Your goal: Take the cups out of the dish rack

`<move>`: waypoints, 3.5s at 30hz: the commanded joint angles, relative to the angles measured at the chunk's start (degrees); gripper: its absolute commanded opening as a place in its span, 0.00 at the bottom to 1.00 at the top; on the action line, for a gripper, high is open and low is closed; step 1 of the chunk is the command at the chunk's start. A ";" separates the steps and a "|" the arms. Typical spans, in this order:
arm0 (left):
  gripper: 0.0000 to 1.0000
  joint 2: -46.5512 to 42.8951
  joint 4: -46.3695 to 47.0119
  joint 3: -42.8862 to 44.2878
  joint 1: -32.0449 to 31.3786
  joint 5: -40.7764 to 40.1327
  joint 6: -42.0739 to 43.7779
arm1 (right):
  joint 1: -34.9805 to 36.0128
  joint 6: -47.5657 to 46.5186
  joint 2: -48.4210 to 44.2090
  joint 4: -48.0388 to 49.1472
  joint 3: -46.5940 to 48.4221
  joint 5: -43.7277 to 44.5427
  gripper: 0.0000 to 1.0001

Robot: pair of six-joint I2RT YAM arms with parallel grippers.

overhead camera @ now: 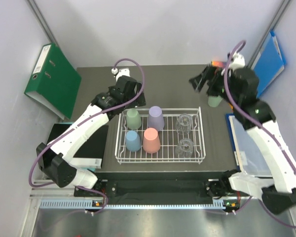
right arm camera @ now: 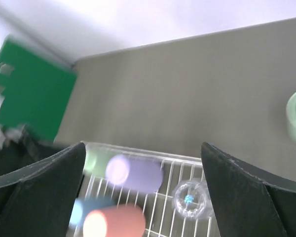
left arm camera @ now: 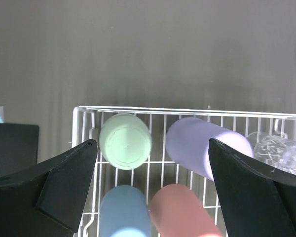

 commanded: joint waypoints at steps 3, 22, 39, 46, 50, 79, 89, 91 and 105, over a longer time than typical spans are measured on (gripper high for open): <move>0.99 -1.62 -0.76 -4.36 0.40 -4.36 0.36 | 5.16 -1.47 -14.08 9.24 -20.66 -3.88 1.00; 0.99 6.72 1.53 -9.91 0.40 1.00 -1.57 | 8.77 -1.03 -23.25 8.37 -31.77 -4.32 1.00; 0.00 4.72 -3.56 -1.12 0.40 -3.56 1.41 | 8.77 -3.05 -23.52 7.49 -31.24 -1.51 1.00; 0.00 -2.76 -6.47 11.97 0.49 -4.81 2.56 | 8.77 -1.03 -21.84 11.16 -30.44 2.12 1.00; 0.00 -7.24 0.28 11.03 0.57 4.58 -0.07 | 8.77 0.20 -22.11 16.71 -30.98 -4.13 1.00; 0.00 -13.40 63.14 -23.97 1.19 47.41 -32.34 | 9.56 13.83 -21.75 35.44 -34.66 -22.51 0.94; 0.00 -12.87 62.96 -23.88 1.19 49.42 -32.95 | 10.18 16.46 -22.73 37.45 -37.92 -23.04 0.92; 0.00 -12.26 64.80 -24.49 0.93 50.48 -34.61 | 10.26 16.90 -20.54 39.29 -37.48 -24.44 0.88; 0.15 -12.35 63.33 -25.73 -0.92 51.45 -31.92 | 14.05 15.33 -14.62 43.01 -35.46 -20.60 0.00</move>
